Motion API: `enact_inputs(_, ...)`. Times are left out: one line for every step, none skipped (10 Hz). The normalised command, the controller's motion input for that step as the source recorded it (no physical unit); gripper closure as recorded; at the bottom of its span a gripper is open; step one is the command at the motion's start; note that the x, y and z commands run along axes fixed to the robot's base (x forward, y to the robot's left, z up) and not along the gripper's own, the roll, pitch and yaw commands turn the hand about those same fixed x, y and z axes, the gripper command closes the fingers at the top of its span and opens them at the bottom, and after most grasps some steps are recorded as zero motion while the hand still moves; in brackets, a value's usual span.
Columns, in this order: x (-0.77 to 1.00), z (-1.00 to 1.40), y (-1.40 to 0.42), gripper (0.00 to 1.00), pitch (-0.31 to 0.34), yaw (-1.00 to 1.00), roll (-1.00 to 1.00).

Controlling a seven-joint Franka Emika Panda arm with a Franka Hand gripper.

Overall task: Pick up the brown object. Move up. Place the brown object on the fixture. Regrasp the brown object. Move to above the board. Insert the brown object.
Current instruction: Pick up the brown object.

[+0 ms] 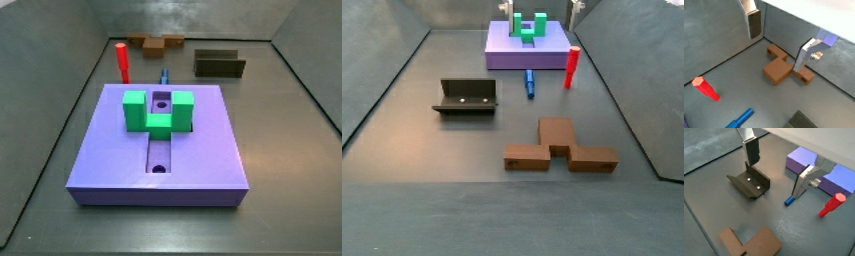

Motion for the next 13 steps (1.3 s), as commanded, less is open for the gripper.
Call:
enact_inputs(0.0,-0.15,0.04,0.0,0.024,0.0,-0.07)
enact_inputs(0.0,-0.12,0.04,0.0,0.029,0.0,-0.05)
enact_inputs(0.0,-0.23,0.0,0.0,0.094,0.0,-0.03)
enact_inputs(0.01,-0.33,0.0,0.0,0.136,0.0,-0.03)
enact_inputs(0.03,-0.34,0.0,0.0,0.146,0.0,-0.04)
enact_inputs(0.01,-0.53,-0.01,0.0,0.141,0.0,-0.01)
enact_inputs(0.03,-0.62,-0.09,0.0,0.133,0.0,0.0)
enact_inputs(0.01,-0.66,-0.08,0.0,0.109,0.0,0.0)
enact_inputs(0.0,-0.59,0.0,0.0,0.08,0.0,-0.04)
enact_inputs(-0.08,-0.59,0.05,0.0,0.057,0.0,-0.09)
enact_inputs(-0.15,-0.61,0.04,0.0,0.06,0.0,-0.07)
enact_inputs(-0.18,-0.61,0.05,0.0,0.08,0.0,-0.04)
enact_inputs(-0.31,-0.56,0.25,0.0,0.063,-0.08,-0.06)
